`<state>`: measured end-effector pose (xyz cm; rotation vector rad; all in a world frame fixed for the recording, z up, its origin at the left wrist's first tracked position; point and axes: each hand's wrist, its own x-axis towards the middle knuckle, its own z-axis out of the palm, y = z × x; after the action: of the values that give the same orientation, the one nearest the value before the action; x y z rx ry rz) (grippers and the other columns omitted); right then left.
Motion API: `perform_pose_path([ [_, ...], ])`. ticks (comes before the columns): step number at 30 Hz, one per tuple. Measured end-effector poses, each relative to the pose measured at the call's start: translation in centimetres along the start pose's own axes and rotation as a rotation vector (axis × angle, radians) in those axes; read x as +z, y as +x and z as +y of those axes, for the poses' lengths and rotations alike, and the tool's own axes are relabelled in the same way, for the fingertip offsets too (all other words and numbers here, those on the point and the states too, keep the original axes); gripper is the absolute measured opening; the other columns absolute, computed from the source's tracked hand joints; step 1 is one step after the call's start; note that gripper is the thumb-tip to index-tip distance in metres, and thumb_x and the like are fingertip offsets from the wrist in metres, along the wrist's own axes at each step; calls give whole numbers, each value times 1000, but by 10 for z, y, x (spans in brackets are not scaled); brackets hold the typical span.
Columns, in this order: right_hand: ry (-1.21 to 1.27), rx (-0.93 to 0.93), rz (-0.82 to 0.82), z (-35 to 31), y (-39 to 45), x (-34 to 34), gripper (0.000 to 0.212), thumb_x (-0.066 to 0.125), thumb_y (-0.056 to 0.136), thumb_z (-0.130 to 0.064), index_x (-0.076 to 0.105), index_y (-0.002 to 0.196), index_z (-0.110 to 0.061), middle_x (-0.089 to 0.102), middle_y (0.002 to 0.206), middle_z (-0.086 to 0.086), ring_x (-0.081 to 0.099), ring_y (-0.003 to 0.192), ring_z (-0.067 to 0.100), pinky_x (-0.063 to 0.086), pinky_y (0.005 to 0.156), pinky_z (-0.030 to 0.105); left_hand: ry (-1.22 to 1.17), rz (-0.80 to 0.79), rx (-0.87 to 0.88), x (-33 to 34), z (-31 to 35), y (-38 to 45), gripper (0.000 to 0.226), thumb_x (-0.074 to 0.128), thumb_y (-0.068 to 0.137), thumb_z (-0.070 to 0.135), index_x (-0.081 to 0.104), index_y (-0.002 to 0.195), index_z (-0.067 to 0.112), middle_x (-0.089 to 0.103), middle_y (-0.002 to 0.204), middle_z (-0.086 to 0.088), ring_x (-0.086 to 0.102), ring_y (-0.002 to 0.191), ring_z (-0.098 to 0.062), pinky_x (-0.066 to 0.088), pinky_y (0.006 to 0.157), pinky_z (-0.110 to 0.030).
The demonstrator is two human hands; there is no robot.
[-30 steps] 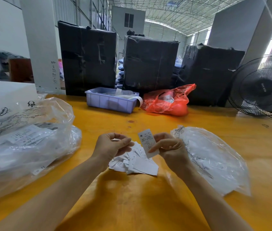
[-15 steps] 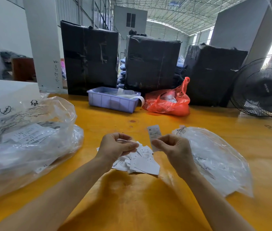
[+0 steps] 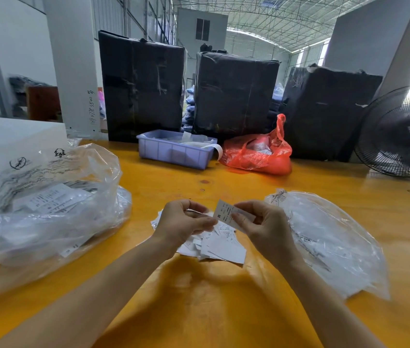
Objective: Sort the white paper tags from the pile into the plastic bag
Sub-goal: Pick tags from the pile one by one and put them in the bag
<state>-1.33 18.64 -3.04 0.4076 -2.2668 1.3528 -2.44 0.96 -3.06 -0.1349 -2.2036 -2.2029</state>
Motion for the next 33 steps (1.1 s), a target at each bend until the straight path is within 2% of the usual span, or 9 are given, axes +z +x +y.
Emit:
perform_pose_path([
  [8, -103, -69, -11, -3, -2, 2, 11, 70, 83, -11, 72, 95, -10, 71, 93, 3, 68, 81, 13, 57, 62, 19, -17, 1, -4, -2, -1, 0, 26, 78, 71, -1, 59, 88, 4, 72, 65, -5, 70, 60, -13, 53, 53, -17],
  [12, -108, -9, -101, -6, -3, 1, 7, 70, 83, -12, 72, 90, -14, 70, 81, -2, 65, 71, 8, 55, 60, 24, -25, -11, -5, 0, -3, 1, 24, 77, 71, 0, 58, 87, 2, 72, 64, -7, 70, 58, -15, 53, 52, -18],
  [15, -78, 31, -171, -6, -3, 2, 5, 70, 83, -10, 72, 87, -13, 65, 69, -9, 57, 58, -3, 44, 53, 15, -35, -20, -13, 1, -4, 1, 24, 78, 70, -1, 59, 85, 1, 72, 65, -9, 70, 57, -17, 54, 53, -20],
  [18, -37, 82, -211, -5, -2, 1, 7, 70, 82, -8, 74, 88, -10, 66, 67, -6, 55, 55, -3, 41, 53, 16, -27, -34, -29, 1, -4, 1, 19, 77, 72, 2, 62, 83, 2, 72, 68, -11, 70, 58, -18, 53, 50, -19],
  [24, -53, 132, -194, -6, 0, -5, 13, 69, 82, -9, 76, 88, -18, 72, 81, 4, 68, 78, 22, 56, 71, 43, 57, -128, -67, 4, -4, -2, 19, 62, 90, 19, 68, 81, 2, 72, 81, -19, 72, 67, -24, 55, 53, -22],
  [26, -61, 154, -229, -7, 0, -6, 15, 67, 83, -9, 76, 91, -18, 73, 83, 3, 67, 79, 19, 56, 71, 38, 86, -150, -65, 5, -4, -4, 24, 60, 91, 20, 68, 81, 1, 72, 82, -22, 72, 68, -27, 58, 56, -25],
  [30, -95, 167, -338, -13, -3, -7, 17, 68, 84, -10, 75, 99, -16, 70, 80, -2, 62, 65, -1, 46, 54, 14, 146, -176, -54, 6, -4, -6, 29, 59, 91, 23, 69, 85, -3, 70, 84, -25, 72, 69, -29, 59, 59, -28],
  [31, -70, 176, -356, -15, -4, -7, 20, 69, 84, -11, 73, 104, -14, 71, 84, 2, 65, 71, 0, 50, 57, 16, 151, -181, -64, 7, -3, -7, 29, 60, 91, 24, 69, 86, -3, 70, 84, -25, 72, 69, -28, 59, 59, -28],
  [33, 4, 204, -364, -18, -4, -7, 29, 71, 82, -10, 68, 111, -8, 70, 94, 15, 68, 88, 18, 56, 73, 30, 126, -202, -105, 7, -2, -8, 29, 61, 90, 25, 70, 87, -2, 70, 84, -25, 72, 71, -30, 58, 57, -27],
])
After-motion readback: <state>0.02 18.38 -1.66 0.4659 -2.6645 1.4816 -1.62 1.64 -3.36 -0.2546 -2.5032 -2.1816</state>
